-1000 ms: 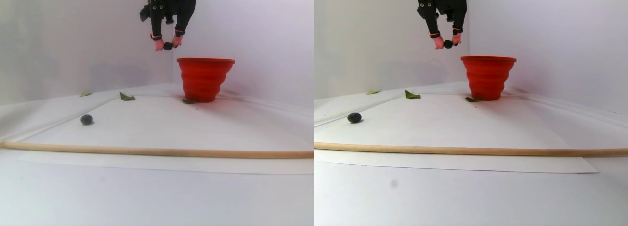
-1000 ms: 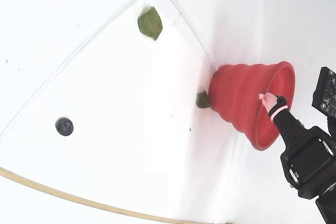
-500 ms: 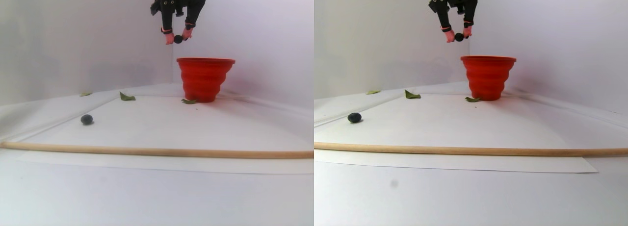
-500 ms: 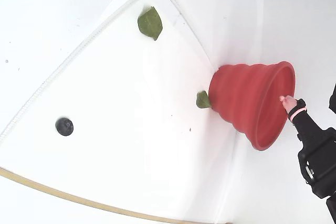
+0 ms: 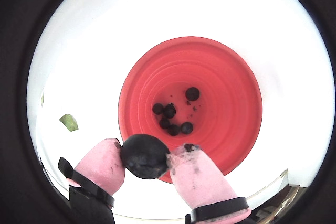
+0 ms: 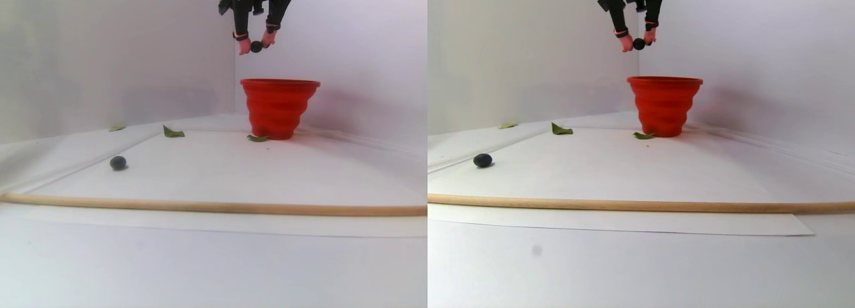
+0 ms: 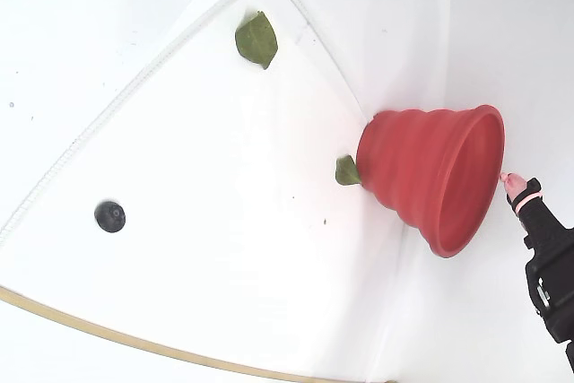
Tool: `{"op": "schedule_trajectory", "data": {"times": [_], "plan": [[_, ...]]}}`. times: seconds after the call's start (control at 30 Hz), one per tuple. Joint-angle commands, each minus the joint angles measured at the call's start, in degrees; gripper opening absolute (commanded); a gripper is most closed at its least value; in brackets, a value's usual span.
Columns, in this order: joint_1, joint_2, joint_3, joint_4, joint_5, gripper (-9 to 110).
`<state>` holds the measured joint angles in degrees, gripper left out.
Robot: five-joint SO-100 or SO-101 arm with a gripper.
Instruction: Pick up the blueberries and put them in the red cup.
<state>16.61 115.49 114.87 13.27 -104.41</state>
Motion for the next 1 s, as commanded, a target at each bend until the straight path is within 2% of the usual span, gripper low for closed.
{"op": "schedule_trajectory", "data": {"times": [0.0,0.97], "plan": [[1.67,0.88,-5.54,-1.67,-0.70,16],[2.55,0.88,-5.89,-1.85,0.97,20]]}}
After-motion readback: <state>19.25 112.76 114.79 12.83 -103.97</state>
